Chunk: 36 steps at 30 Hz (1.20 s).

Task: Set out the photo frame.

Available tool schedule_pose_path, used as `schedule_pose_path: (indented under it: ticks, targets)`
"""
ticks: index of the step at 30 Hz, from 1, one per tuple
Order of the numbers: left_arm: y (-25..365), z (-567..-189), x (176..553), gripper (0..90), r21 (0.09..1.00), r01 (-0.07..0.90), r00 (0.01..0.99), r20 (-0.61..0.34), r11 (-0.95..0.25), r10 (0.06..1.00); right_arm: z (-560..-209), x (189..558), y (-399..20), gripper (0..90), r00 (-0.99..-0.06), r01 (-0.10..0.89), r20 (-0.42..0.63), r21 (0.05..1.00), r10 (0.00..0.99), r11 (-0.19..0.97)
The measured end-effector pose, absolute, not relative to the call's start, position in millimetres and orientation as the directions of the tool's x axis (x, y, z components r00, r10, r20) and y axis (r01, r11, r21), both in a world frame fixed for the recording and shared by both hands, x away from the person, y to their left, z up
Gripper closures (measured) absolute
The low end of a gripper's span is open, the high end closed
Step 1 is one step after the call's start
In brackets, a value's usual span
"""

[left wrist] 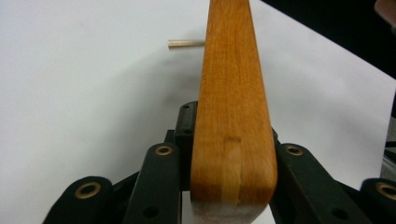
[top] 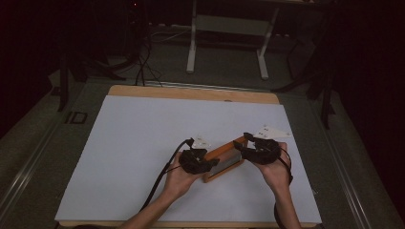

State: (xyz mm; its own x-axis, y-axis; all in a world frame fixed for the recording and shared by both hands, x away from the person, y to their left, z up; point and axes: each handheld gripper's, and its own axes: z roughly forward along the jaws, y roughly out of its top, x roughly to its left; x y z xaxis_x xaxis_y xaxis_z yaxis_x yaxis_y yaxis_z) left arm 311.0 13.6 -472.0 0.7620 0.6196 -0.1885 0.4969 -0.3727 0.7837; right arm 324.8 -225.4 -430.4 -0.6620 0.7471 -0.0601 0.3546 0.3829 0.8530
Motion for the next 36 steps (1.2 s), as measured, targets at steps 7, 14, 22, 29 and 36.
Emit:
schedule_pose_path:
  ticks: [7, 14, 22, 29, 36]
  targets:
    - [30.8, -446.8, 319.2, 72.8, 0.796, 0.464, 0.8, -0.188, -0.389, 0.57, -427.2, 323.0, -217.8, 44.2, -0.697, 0.318, -0.087, 0.852, 0.712, 0.415]
    - [42.2, -421.7, 327.3, 74.1, 0.765, 0.4, 0.856, -0.115, -0.505, 0.504, -428.4, 319.9, -208.0, 41.9, -0.767, 0.264, -0.107, 0.846, 0.633, 0.463]
    - [40.4, -411.1, 329.4, 74.0, 0.731, 0.325, 0.909, -0.066, -0.6, 0.412, -430.7, 317.6, -199.4, 36.4, -0.83, 0.216, -0.111, 0.84, 0.547, 0.498]
    - [39.6, -409.3, 332.5, 73.8, 0.718, 0.277, 0.935, -0.047, -0.638, 0.353, -436.4, 320.6, -192.7, 31.7, -0.873, 0.172, -0.123, 0.828, 0.471, 0.534]
    - [40.0, -408.9, 335.1, 73.5, 0.714, 0.235, 0.952, -0.033, -0.66, 0.303, -443.2, 330.0, -186.1, 32.3, -0.919, 0.142, -0.106, 0.808, 0.379, 0.572]
